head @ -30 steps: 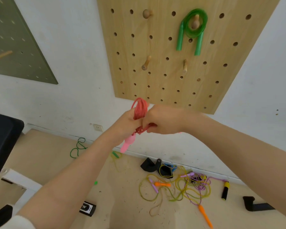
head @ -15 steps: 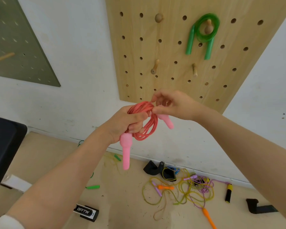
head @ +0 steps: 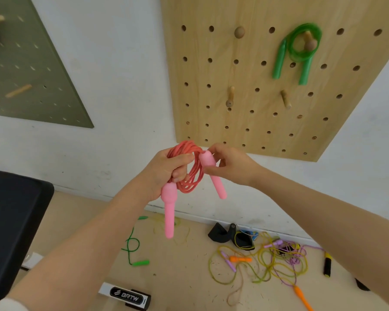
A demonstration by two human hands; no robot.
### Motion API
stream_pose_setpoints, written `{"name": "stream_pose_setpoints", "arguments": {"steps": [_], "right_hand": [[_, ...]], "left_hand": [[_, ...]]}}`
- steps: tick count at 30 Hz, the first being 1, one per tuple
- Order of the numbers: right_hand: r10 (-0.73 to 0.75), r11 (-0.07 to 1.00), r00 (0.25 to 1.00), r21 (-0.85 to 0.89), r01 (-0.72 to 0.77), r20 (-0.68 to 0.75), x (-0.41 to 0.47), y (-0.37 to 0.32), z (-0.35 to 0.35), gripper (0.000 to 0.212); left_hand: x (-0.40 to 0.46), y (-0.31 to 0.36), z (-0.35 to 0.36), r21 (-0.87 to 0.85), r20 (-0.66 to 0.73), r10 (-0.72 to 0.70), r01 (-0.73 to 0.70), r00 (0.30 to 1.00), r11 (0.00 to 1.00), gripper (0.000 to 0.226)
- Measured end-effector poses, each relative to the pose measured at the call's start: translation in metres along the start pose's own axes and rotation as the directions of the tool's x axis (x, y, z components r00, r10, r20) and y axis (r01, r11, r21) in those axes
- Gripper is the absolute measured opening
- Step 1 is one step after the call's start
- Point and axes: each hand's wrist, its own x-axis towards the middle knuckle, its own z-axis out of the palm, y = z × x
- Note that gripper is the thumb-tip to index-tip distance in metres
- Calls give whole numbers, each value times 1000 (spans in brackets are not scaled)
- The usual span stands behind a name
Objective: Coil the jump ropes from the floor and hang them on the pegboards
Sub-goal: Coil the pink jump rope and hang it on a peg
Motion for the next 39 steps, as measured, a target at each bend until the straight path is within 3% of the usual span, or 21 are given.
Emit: {"name": "stream_pose_setpoints", "arguments": {"steps": [3,5,8,11,14,17,20,21,23,26,29,31,34,37,39], "right_hand": [[14,955,996,-295,12,86,6,-13,-4,37],[20,798,991,-600,64,132,10,-25,-12,33],[-41,647,983,-745,162,179,18,-49,-16,26],[-133,690,982,-698,191,136,28,-74,-13,28],[-274,736,962,-640,222,19,35,-95,-14,34],[-497,725,853,-617,306,-160,34,-106,-1,30],[-615,657,731,-706,265,-297,25,-110,22,26],[-646,646,687,-717,261,-332,21,-109,30,25],[-719,620,598,-716,322,-354,15,-104,48,21],[-786,588,506,-679,439,-354,11,-102,67,12],[-808,564,449,-722,401,-382,12,-104,73,22],[-807,566,439,-727,389,-394,13,-106,77,26],[-792,582,504,-675,454,-344,14,-109,84,21],[-724,682,609,-468,563,-324,13,-110,87,30],[-689,725,627,-371,581,-365,11,-109,88,36]], "left_hand": [[-1,1,-10,211,-103,4,18,995,977,24],[-1,-1,-23,388,-130,24,28,991,921,26],[-6,0,-43,562,-106,-4,63,994,825,28],[-10,8,-56,583,-88,-31,77,996,809,15],[-13,15,-68,256,-47,-65,75,997,964,20],[-13,21,-72,115,-29,-17,20,999,993,26],[-16,24,-74,75,-103,35,-27,994,997,11],[-18,22,-77,71,-103,48,-40,994,997,13],[-23,18,-79,124,-58,71,-64,996,990,36],[-30,18,-72,302,-81,191,-158,978,940,33],[-33,18,-68,395,-232,407,-297,883,869,40],[-32,18,-66,336,-301,483,-383,822,861,51],[-33,22,-62,62,-349,405,-411,845,910,68],[-32,19,-68,-31,-272,411,-434,870,900,79],[-31,12,-75,4,-182,460,-467,869,884,86]]}}
